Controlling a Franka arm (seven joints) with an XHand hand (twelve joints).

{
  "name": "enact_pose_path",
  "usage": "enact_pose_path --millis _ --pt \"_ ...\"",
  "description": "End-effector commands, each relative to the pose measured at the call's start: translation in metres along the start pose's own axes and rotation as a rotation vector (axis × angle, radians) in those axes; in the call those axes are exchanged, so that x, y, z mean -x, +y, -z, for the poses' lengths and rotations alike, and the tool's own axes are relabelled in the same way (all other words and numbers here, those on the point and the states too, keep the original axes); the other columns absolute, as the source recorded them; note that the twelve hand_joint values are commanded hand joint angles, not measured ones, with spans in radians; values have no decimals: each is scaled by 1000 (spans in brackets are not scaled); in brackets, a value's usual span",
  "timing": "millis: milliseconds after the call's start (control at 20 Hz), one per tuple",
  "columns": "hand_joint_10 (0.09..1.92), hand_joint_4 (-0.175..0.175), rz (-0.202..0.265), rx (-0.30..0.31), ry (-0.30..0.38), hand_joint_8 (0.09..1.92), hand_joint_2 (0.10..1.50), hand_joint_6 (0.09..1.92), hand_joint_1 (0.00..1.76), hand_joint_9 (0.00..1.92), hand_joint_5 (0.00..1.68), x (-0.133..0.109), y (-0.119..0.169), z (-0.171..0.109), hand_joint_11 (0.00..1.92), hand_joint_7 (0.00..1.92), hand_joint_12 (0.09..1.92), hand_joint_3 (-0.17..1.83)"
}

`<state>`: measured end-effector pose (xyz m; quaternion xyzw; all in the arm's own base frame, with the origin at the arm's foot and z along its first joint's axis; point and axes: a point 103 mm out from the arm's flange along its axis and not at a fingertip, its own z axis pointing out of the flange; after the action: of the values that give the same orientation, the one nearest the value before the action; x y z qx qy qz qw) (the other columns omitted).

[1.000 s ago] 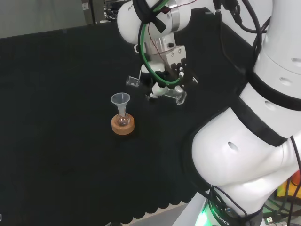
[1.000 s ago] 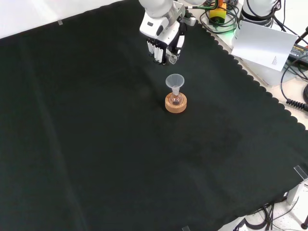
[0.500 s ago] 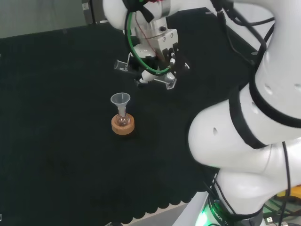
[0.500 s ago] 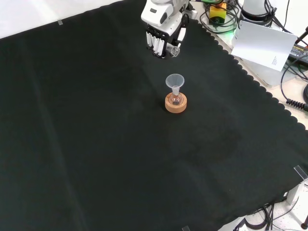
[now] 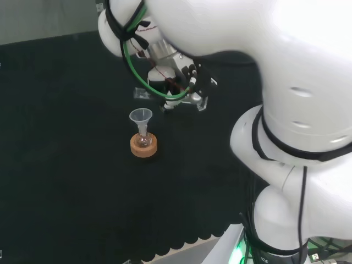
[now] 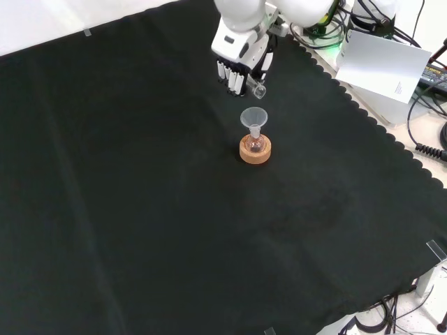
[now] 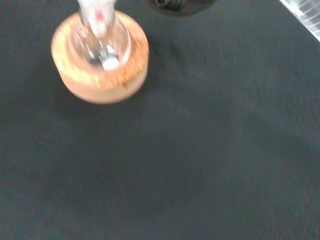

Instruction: Pour the water from the graduated cylinder into the round-bottom flask.

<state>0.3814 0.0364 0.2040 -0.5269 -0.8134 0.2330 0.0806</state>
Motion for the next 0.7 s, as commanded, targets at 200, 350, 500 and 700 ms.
enact_pose_path --millis 200,350,500,700 --pt "87 -175 -32 -84 15 951 1099 972 1266 1468 1001 11 1 -29 1277 1034 710 0" --pt "87 -175 -27 -87 3 951 1099 973 1266 1469 1001 10 0 -25 1277 1034 710 0" --pt "87 -175 -21 -87 -4 951 1099 973 1266 1469 1001 9 -1 -21 1277 1034 710 0" --pt "87 -175 -19 -112 -51 951 1099 973 1266 1469 1001 6 0 -19 1277 1034 710 0"
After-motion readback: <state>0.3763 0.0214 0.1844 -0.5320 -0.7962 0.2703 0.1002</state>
